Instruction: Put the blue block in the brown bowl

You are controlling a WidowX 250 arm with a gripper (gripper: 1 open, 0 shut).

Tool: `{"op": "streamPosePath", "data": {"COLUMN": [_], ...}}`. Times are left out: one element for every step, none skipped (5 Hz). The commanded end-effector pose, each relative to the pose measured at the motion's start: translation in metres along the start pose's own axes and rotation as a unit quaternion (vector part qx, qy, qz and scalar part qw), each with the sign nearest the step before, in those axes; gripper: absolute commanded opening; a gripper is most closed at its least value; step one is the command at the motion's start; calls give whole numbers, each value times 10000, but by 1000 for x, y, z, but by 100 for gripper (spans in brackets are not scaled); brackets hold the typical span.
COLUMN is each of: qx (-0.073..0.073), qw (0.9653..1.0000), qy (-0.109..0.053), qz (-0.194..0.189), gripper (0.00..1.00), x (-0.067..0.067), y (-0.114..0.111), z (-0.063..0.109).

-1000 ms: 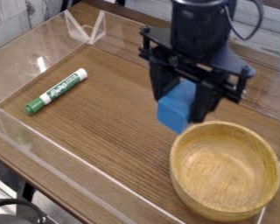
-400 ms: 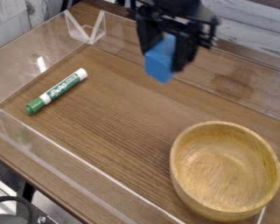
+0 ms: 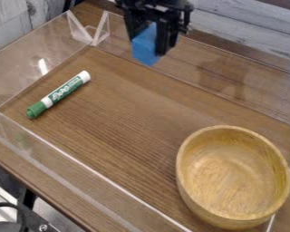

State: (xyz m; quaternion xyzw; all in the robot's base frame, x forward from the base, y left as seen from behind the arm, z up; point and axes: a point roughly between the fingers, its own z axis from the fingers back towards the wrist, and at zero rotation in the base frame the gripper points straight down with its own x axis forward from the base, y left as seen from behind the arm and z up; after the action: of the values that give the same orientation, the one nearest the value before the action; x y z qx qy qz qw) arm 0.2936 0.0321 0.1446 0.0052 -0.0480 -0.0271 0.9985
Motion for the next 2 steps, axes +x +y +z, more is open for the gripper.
{"op": "streamPosePath", "data": {"qx": [132, 201], "qw": [9994, 9993], "qy": [-316, -308], "qz": [-28, -25], "gripper": [0, 0], "x": [25, 40], "y": [15, 26], "z": [4, -10]}}
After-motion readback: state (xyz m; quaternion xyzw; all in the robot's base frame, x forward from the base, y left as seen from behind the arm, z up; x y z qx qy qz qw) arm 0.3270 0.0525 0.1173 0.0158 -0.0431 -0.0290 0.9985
